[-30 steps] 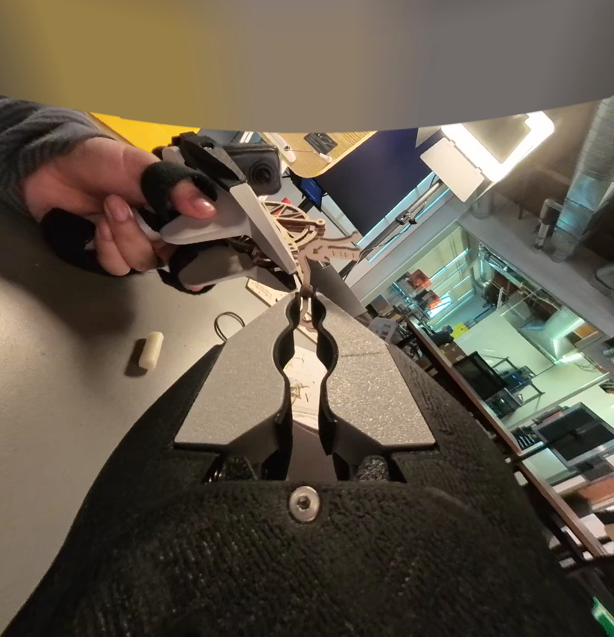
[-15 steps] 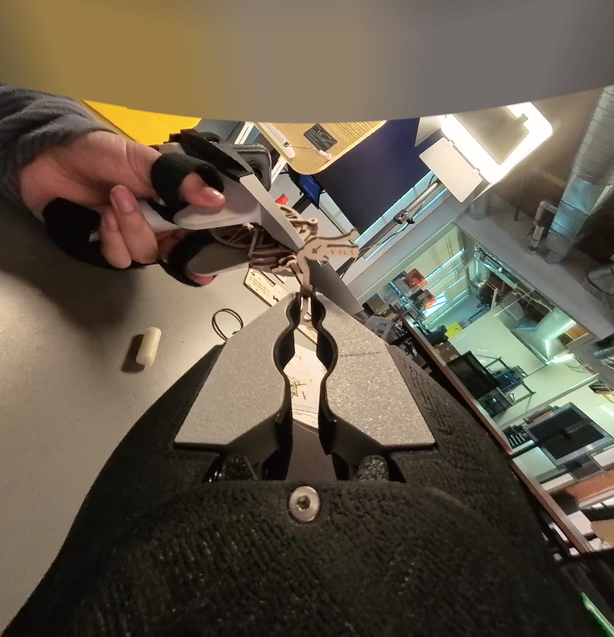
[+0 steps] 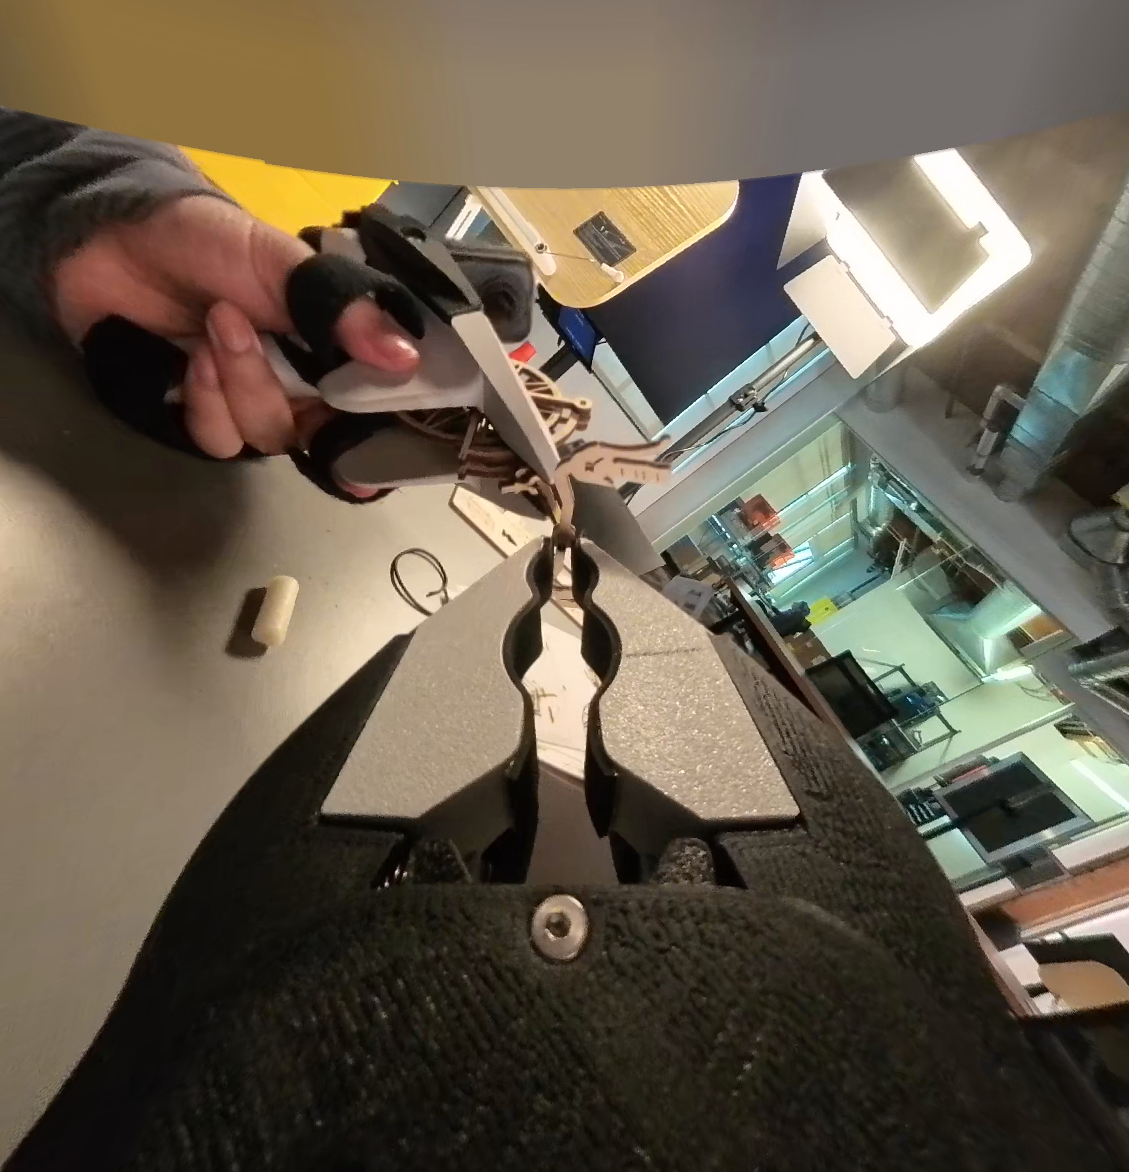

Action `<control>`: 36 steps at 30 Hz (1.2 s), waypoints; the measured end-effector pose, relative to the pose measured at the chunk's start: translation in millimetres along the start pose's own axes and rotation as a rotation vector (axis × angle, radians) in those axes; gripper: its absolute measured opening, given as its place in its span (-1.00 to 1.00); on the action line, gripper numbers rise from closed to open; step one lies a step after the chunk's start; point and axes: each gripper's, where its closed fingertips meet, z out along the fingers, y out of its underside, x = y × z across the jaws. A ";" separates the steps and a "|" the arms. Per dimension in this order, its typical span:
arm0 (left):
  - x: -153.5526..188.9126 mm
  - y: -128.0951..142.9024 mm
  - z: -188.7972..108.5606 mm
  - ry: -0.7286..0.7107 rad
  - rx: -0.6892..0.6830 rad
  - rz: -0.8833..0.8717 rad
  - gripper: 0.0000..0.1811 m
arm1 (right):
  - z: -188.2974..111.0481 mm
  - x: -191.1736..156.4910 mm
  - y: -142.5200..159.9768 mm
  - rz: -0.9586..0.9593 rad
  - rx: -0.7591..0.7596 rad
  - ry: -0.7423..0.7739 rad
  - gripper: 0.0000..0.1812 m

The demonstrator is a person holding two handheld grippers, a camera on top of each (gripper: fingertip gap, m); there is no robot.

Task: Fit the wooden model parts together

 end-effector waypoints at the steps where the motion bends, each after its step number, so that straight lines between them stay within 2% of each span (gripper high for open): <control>1: -0.9 1.5 0.0 -0.009 -0.014 0.000 -0.90 | -0.5 -1.0 1.1 -0.002 -0.009 -0.010 -0.98; 7: -9.0 12.3 -0.8 -0.062 -0.122 0.008 -0.90 | -2.5 -8.2 9.4 0.044 -0.056 -0.084 -0.99; 12: -15.9 24.3 -2.4 -0.080 -0.248 -0.014 -0.91 | -8.0 -22.1 15.3 0.110 -0.070 -0.216 -1.00; 20: -24.6 33.9 -3.6 -0.142 -0.325 0.011 -0.91 | -8.7 -27.1 26.8 -0.116 -0.210 -0.210 -1.00; 27: -27.0 32.7 -3.7 -0.174 -0.309 0.048 -0.91 | -6.7 -24.3 29.9 -0.264 -0.293 -0.166 -1.00; 33: -31.5 28.9 -4.5 -0.206 -0.284 0.051 -0.91 | -3.8 -24.7 34.8 -0.222 -0.336 -0.139 -0.97; 36: -27.5 26.1 -4.6 -0.161 -0.270 0.003 -0.91 | -3.4 -23.1 30.1 -0.086 -0.272 -0.130 -0.96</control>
